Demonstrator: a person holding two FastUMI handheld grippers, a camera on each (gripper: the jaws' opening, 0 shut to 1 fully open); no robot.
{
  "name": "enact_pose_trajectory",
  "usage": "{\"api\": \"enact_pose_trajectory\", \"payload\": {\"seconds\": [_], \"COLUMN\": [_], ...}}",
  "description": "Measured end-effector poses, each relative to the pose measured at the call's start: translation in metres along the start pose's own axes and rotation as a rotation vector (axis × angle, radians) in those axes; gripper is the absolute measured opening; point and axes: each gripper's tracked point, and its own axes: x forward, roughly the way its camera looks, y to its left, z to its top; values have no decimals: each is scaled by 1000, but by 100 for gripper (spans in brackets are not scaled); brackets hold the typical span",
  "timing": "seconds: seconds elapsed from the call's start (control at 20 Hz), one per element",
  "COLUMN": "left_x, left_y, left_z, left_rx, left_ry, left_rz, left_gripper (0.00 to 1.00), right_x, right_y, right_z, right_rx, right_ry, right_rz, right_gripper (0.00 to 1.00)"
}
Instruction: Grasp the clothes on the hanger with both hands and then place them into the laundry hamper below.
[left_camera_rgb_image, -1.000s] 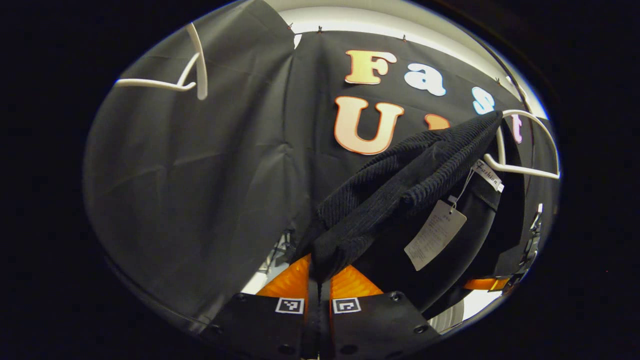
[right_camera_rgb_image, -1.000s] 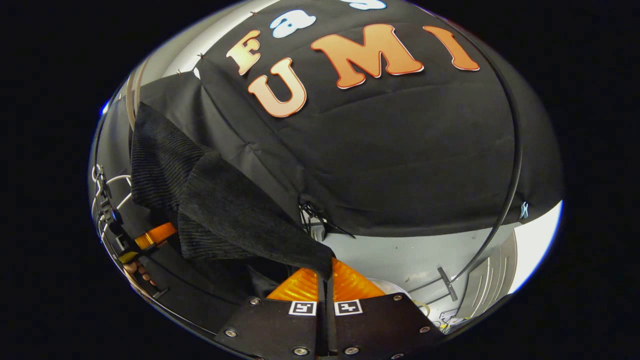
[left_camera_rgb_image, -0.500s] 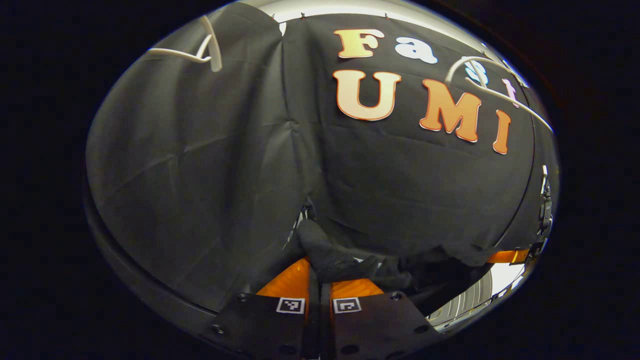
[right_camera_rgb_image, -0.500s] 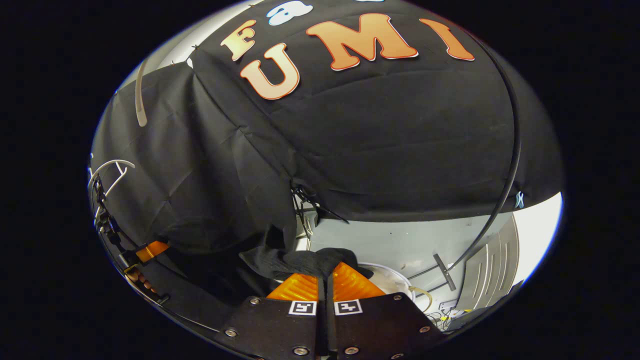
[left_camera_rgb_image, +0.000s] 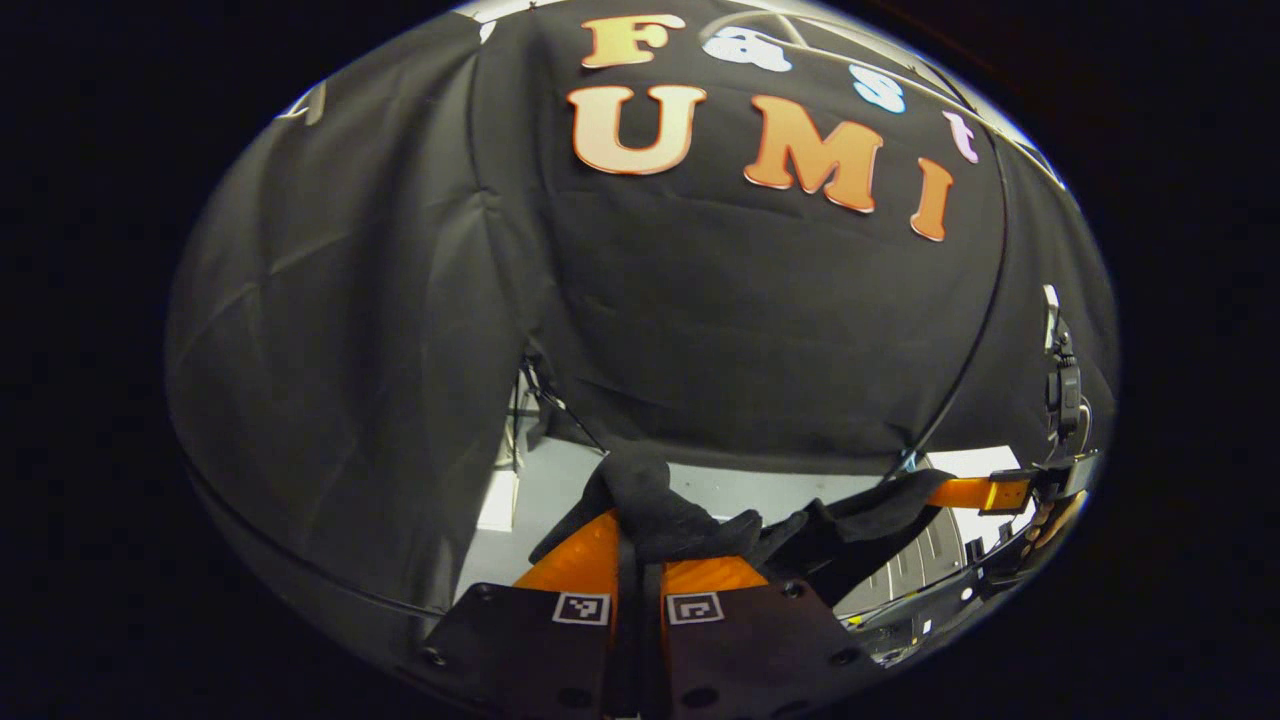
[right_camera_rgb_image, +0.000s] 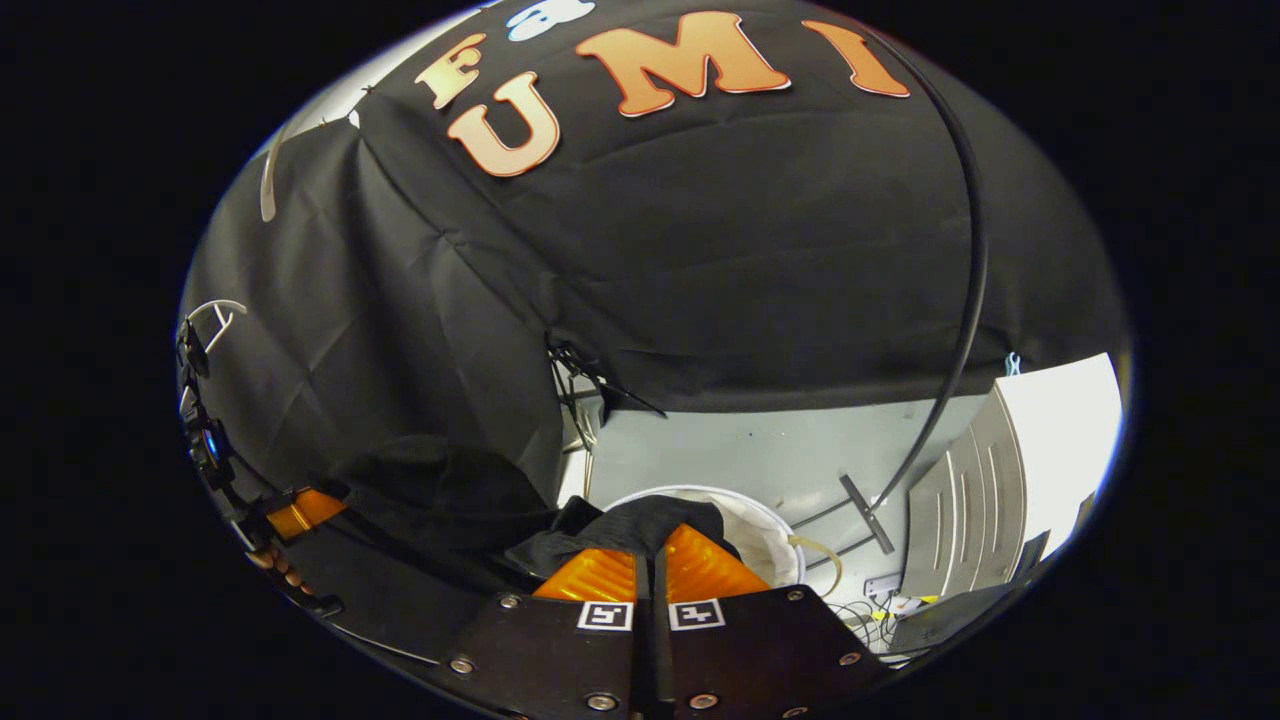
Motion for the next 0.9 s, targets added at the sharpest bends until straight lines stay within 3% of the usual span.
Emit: {"api": "enact_pose_trajectory", "payload": {"seconds": [0.45,0.6,0.9], "left_x": [23,30,54], "left_y": [-77,-92,-88], "left_z": [-37,-52,-97], "left_rx": [29,27,30], "left_ry": [230,288,402], "left_rz": [-137,-140,-113], "left_gripper": [7,5,11], "right_x": [24,37,53], "right_y": [-34,-40,-50], "right_z": [-65,-79,-104], "right_rx": [33,33,1], "right_ry": [97,133,225], "right_rz": [-128,-158,-180], "right_gripper": [0,1,5]}}
